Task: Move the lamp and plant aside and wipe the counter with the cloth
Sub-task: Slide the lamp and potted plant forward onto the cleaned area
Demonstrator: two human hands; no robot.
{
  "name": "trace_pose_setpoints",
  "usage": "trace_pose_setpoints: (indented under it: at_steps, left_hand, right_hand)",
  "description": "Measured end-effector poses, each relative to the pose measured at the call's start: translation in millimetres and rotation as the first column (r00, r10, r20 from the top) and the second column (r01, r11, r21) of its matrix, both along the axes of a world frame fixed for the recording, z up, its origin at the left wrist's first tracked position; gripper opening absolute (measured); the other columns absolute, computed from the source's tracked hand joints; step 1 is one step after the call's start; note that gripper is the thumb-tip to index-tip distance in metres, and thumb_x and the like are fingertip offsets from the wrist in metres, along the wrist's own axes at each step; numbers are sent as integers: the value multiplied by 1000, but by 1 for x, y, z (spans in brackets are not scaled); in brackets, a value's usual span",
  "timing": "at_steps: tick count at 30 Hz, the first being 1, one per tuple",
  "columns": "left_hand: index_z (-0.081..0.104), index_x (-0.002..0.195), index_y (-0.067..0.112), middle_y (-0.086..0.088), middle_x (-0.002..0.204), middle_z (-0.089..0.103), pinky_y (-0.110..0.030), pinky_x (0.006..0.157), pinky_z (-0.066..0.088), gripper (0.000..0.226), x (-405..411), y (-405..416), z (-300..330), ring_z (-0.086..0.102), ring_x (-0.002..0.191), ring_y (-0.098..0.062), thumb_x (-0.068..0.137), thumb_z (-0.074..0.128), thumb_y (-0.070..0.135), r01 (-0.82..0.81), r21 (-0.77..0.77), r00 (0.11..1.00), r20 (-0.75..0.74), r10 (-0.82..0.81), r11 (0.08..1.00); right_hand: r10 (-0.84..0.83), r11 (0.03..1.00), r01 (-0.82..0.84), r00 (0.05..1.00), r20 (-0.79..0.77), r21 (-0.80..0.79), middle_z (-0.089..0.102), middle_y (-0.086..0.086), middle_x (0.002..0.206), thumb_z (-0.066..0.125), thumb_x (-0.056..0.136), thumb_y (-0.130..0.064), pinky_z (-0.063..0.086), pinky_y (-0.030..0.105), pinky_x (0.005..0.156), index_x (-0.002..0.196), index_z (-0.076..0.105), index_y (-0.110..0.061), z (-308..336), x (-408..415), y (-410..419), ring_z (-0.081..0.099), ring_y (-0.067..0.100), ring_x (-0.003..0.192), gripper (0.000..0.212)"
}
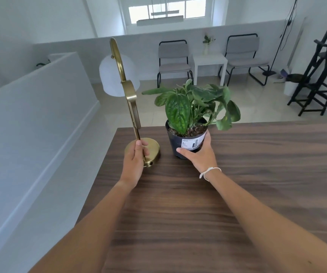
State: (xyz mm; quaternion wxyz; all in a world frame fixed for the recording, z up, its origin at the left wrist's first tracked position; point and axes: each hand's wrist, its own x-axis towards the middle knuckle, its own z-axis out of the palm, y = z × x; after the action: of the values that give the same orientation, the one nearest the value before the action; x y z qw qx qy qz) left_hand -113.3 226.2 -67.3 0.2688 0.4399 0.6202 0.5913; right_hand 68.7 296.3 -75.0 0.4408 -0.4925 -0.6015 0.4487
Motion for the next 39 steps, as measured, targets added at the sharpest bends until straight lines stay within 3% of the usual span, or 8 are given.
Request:
trace_pose_setpoints:
  at_steps: [4,13,20,25,33,39]
  left_hand:
    - [52,75,22,2,67,48,-35,75,40,37,-1,3,-3,47,73,-22,100,27,33,-16,-14,1000,-9,16,1000]
    - [48,70,20,2,64,46,-31,72,37,39,5,-12,-3,43,72,-24,100,26,32,11,-9,1000,-8,-11,1000]
    - [48,73,16,2,65,46,-33,73,37,39,16,-43,-2,43,73,-24,100,26,33,88,-19,996,2,-88,996]
    - [47,64,25,4,66,47,-36,71,40,43,20,-64,-4,46,72,-21,97,25,40,129,-19,990,-47,-130,991]
    - [47,66,22,2,65,47,-37,74,39,41,35,-101,-7,47,71,-20,93,28,45,155,22,983,-99,-152,988]
    - [47,66,22,0,66,47,-39,76,39,40,30,-109,-14,46,71,-21,92,28,48,149,1,985,-84,-148,989]
  right_hand:
    - [-10,1000,10,1000,3,3,50,-3,139,88,57,-28,38,32,107,144,21,-20,-1,-2,6,47,15,126,110]
    - [-69,998,69,998,-2,-8,51,-2,137,87,51,-40,42,39,106,140,25,-25,-5,4,-5,51,18,123,109]
    - [-149,989,149,989,2,19,55,-4,134,87,55,-35,42,34,103,140,27,-22,-4,32,-45,52,16,121,105]
    - [-229,972,230,973,-14,39,57,-5,130,87,59,-28,39,24,96,139,29,-21,-2,60,-81,54,12,116,99]
    - [-304,950,304,953,-12,73,55,-4,129,87,61,-27,36,22,92,138,29,-20,2,107,-129,51,9,110,97]
    - [-326,943,323,945,19,79,52,-1,136,87,57,-32,39,27,100,140,27,-20,-7,112,-135,50,16,123,103]
